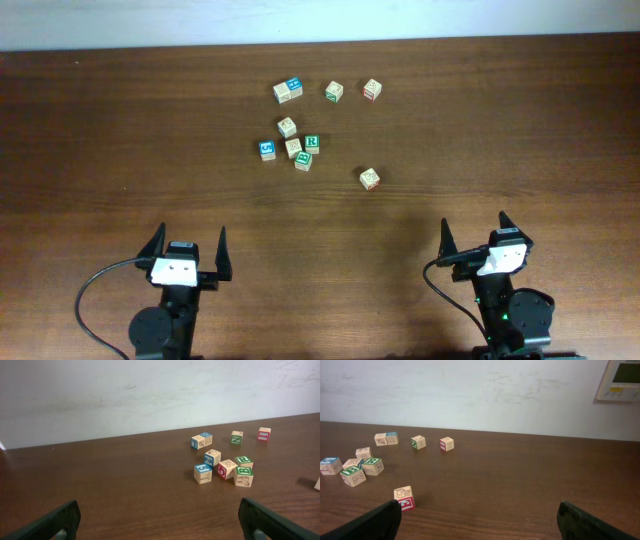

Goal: Rotate 4 blocks

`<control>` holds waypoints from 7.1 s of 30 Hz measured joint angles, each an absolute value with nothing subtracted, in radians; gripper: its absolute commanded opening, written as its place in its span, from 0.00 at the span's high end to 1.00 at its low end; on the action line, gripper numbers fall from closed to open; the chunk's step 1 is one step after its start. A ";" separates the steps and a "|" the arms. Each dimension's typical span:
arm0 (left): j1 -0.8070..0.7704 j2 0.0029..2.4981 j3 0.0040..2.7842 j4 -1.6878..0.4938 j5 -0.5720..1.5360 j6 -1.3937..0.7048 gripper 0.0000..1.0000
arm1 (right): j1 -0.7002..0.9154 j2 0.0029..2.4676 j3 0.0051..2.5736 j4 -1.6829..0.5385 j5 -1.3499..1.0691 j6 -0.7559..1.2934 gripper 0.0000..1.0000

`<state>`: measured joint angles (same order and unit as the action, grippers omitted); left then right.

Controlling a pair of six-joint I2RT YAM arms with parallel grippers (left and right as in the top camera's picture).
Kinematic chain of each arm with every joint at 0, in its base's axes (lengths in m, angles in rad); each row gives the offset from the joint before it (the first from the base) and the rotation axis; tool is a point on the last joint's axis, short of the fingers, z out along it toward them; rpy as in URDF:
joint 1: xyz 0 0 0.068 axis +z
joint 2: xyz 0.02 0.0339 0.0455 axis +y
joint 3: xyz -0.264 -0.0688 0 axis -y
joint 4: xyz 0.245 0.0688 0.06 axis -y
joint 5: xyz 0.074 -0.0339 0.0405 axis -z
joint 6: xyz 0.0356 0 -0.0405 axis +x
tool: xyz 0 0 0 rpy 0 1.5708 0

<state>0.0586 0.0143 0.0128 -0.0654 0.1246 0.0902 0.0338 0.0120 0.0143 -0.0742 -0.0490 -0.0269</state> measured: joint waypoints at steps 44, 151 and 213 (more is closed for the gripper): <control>0.059 0.149 0.127 -0.022 0.132 0.062 0.01 | 0.034 0.190 0.176 -0.028 -0.233 -0.028 0.02; 0.059 1.481 1.299 -0.835 0.338 0.086 0.01 | 0.538 2.335 1.856 -0.570 0.078 0.419 0.52; 0.059 1.481 1.300 -0.834 0.338 0.087 0.01 | 0.538 2.097 1.792 -0.820 0.099 0.412 0.48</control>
<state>0.0593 1.4815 1.3003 -0.8345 0.3378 0.0868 0.5385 2.0972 1.7920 -0.8196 0.0990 0.4122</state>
